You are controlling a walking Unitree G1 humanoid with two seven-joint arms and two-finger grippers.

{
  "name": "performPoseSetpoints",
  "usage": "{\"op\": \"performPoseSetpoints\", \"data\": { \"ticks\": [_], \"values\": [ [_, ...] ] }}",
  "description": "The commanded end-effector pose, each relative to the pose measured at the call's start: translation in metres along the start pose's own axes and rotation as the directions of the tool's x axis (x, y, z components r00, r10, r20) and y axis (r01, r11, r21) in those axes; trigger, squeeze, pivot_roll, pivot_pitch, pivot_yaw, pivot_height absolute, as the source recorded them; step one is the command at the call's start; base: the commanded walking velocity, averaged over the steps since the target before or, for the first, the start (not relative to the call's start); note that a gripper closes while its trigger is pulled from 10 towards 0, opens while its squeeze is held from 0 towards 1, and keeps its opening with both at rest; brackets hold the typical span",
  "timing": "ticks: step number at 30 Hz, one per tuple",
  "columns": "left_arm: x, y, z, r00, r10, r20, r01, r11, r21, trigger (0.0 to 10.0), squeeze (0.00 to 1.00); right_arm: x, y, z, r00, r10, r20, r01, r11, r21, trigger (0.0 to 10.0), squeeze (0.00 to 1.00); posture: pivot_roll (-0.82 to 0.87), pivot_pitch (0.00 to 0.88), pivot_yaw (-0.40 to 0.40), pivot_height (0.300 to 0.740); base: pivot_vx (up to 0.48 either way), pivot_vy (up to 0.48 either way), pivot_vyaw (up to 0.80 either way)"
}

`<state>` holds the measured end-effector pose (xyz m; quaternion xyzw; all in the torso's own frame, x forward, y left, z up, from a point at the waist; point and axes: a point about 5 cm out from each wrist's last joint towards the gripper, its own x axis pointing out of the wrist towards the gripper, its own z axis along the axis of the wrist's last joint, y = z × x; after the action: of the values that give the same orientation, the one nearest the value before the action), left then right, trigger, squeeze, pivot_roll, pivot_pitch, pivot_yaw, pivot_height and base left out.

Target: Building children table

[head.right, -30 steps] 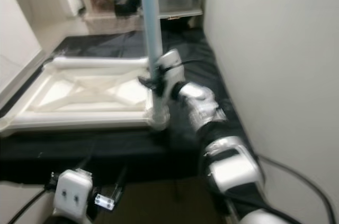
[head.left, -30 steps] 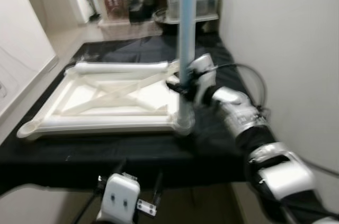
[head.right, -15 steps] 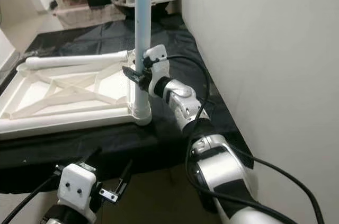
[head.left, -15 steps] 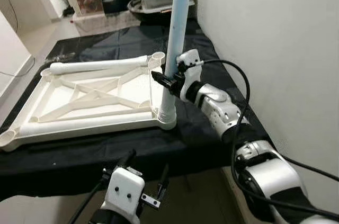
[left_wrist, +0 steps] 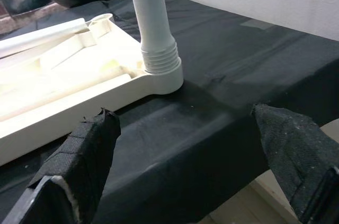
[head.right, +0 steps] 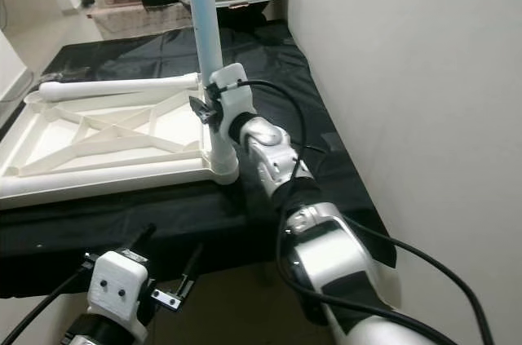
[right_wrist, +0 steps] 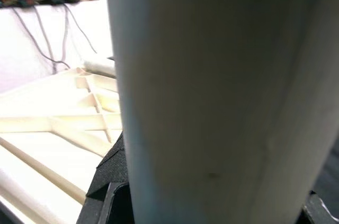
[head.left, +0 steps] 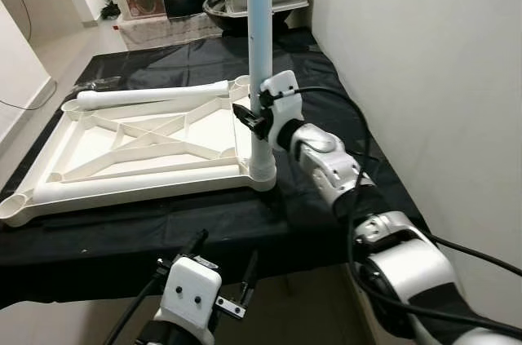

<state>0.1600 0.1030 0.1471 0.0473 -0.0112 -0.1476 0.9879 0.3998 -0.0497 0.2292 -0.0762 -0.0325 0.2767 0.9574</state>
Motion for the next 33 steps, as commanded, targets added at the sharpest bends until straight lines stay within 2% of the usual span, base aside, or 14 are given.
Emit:
{"op": "performPoseSetpoints", "data": {
  "ticks": [1,7,10,12,15,16,17,18,19,20,21,24,26,33],
  "values": [
    [-0.001,0.002,-0.004,1.000,0.010,-0.020,-0.010,1.000,0.006,10.0,0.00,-0.008,-0.006,-0.039,0.977,-0.094,-0.192,0.092,0.996,-0.021,10.0,0.00,0.08,0.108,0.041,0.740,0.000,0.000,0.00],
    [0.001,0.003,-0.005,1.000,0.011,-0.015,-0.011,1.000,0.010,10.0,0.00,-0.009,-0.011,-0.044,0.918,-0.327,-0.224,0.340,0.940,0.021,10.0,0.00,0.08,0.099,0.038,0.740,0.000,0.000,0.00],
    [0.002,0.005,-0.005,1.000,0.016,-0.014,-0.016,1.000,0.015,10.0,0.00,-0.013,-0.009,-0.050,0.852,-0.466,-0.240,0.486,0.873,0.032,10.0,0.00,0.08,0.099,0.038,0.740,0.000,0.000,0.00],
    [0.002,0.005,-0.005,1.000,0.016,-0.014,-0.016,1.000,0.015,10.0,0.00,-0.013,-0.009,-0.050,0.852,-0.466,-0.240,0.486,0.873,0.032,10.0,0.00,0.08,0.099,0.038,0.740,0.000,0.000,0.00],
    [0.003,0.007,-0.007,1.000,0.017,-0.013,-0.017,1.000,0.020,10.0,0.00,-0.025,-0.009,-0.057,0.699,-0.672,-0.245,0.697,0.716,0.026,10.0,0.00,0.08,0.088,0.041,0.740,0.000,0.000,0.00],
    [0.003,0.007,-0.007,1.000,0.017,-0.013,-0.017,1.000,0.020,10.0,0.00,-0.025,-0.009,-0.057,0.699,-0.672,-0.245,0.697,0.716,0.026,10.0,0.00,0.08,0.088,0.041,0.740,0.000,0.000,0.00],
    [0.004,0.007,-0.007,1.000,0.017,-0.012,-0.017,1.000,0.021,10.0,0.00,-0.029,-0.009,-0.056,0.654,-0.724,-0.220,0.743,0.669,0.007,10.0,0.00,0.08,0.088,0.041,0.740,0.000,0.000,0.00],
    [0.004,0.007,-0.007,1.000,0.017,-0.012,-0.017,1.000,0.021,10.0,0.00,-0.029,-0.009,-0.056,0.654,-0.724,-0.220,0.743,0.669,0.007,10.0,0.00,0.08,0.088,0.041,0.740,0.000,0.000,0.00],
    [0.004,0.008,-0.007,1.000,0.017,-0.012,-0.017,1.000,0.023,10.0,0.00,-0.033,-0.007,-0.055,0.609,-0.767,-0.201,0.785,0.619,0.014,10.0,0.00,0.08,0.088,0.041,0.740,0.000,0.000,0.00],
    [0.004,0.008,-0.007,1.000,0.017,-0.012,-0.017,1.000,0.023,10.0,0.00,-0.033,-0.007,-0.055,0.609,-0.767,-0.201,0.785,0.619,0.014,10.0,0.00,0.08,0.088,0.041,0.740,0.000,0.000,0.00],
    [0.005,0.009,-0.007,1.000,0.020,-0.011,-0.020,1.000,0.023,10.0,0.00,-0.037,-0.003,-0.054,0.554,-0.816,-0.168,0.824,0.565,-0.028,10.0,0.00,0.08,0.087,0.043,0.740,0.000,0.000,0.00],
    [0.005,0.009,-0.007,1.000,0.020,-0.011,-0.020,1.000,0.023,10.0,0.00,-0.037,-0.003,-0.054,0.554,-0.816,-0.168,0.824,0.565,-0.028,10.0,0.00,0.08,0.087,0.043,0.740,0.000,0.000,0.00],
    [0.005,0.012,-0.007,1.000,0.024,-0.010,-0.024,0.999,0.029,10.0,0.00,-0.043,0.009,-0.054,0.455,-0.871,-0.185,0.880,0.472,-0.057,10.0,0.00,0.08,0.085,0.044,0.740,0.000,0.000,0.00],
    [0.007,0.015,-0.009,1.000,0.026,-0.009,-0.026,0.999,0.034,10.0,0.00,-0.040,0.012,-0.043,0.438,-0.883,-0.167,0.895,0.445,-0.005,10.0,0.00,0.08,0.076,0.045,0.740,0.000,0.000,0.00]
  ]
}}
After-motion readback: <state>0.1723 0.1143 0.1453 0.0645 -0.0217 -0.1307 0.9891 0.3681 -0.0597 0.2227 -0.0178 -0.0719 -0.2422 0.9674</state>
